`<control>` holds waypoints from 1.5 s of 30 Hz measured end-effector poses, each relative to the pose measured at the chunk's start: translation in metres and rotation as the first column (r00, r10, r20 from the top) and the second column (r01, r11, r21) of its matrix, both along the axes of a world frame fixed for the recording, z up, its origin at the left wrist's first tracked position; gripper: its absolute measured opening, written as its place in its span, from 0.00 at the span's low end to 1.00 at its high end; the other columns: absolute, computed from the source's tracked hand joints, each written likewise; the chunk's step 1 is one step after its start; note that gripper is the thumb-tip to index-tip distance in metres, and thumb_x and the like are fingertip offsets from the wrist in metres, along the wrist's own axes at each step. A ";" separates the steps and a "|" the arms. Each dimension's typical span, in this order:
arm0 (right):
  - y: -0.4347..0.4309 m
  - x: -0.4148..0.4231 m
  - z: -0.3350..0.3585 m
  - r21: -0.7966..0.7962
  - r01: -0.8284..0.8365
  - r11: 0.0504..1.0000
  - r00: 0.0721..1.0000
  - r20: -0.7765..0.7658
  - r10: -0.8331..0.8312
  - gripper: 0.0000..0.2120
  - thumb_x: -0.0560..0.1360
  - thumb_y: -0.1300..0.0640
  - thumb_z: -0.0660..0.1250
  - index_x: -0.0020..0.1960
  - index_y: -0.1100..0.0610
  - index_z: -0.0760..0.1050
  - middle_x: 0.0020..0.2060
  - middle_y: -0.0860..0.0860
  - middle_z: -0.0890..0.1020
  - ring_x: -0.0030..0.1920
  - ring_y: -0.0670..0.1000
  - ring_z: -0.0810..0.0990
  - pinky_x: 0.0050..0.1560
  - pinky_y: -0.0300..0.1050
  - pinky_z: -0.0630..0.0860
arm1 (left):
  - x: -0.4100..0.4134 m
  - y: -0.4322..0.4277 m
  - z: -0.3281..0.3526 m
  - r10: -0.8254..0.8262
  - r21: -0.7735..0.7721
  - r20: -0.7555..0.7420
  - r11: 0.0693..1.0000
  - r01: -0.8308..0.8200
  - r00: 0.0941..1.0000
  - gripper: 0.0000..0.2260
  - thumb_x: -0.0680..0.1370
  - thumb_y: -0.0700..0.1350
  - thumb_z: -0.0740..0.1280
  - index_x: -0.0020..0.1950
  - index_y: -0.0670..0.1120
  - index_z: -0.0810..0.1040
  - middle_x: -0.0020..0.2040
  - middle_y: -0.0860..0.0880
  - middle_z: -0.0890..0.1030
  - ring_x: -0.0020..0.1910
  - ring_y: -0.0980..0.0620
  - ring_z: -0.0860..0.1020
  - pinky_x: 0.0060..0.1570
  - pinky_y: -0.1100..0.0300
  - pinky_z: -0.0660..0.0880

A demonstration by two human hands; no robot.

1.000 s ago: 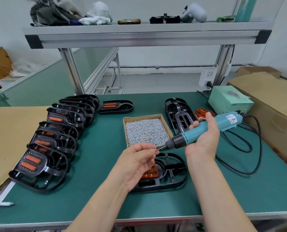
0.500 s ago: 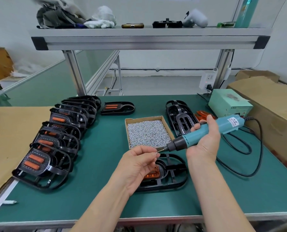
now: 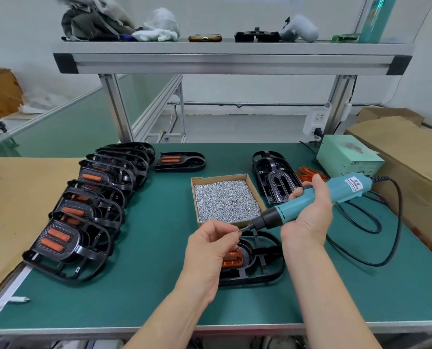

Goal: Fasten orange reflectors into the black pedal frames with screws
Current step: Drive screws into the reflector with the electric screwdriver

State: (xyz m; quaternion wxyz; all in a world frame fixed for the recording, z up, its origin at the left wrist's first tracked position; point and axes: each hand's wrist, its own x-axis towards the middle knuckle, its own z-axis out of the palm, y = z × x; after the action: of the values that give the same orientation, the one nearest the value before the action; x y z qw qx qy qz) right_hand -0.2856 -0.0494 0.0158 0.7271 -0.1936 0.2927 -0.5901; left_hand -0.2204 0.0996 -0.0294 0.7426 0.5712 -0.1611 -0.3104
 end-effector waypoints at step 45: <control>0.028 0.013 -0.008 -0.517 -0.069 0.853 0.948 -0.301 -0.105 0.14 0.72 0.56 0.72 0.30 0.48 0.72 0.23 0.46 0.74 0.26 0.45 0.73 0.31 0.39 0.73 | 0.021 0.032 -0.037 -0.468 0.522 0.829 0.845 -0.121 0.306 0.41 0.66 0.70 0.66 0.76 0.54 0.64 0.64 0.66 0.63 0.68 0.62 0.61 0.70 0.63 0.54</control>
State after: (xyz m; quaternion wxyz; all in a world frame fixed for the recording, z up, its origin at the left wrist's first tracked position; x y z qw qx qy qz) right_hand -0.2725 -0.0217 0.0081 0.5847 -0.4730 0.2371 -0.6149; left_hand -0.1991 0.1315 -0.0667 0.2958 0.7883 -0.5385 -0.0330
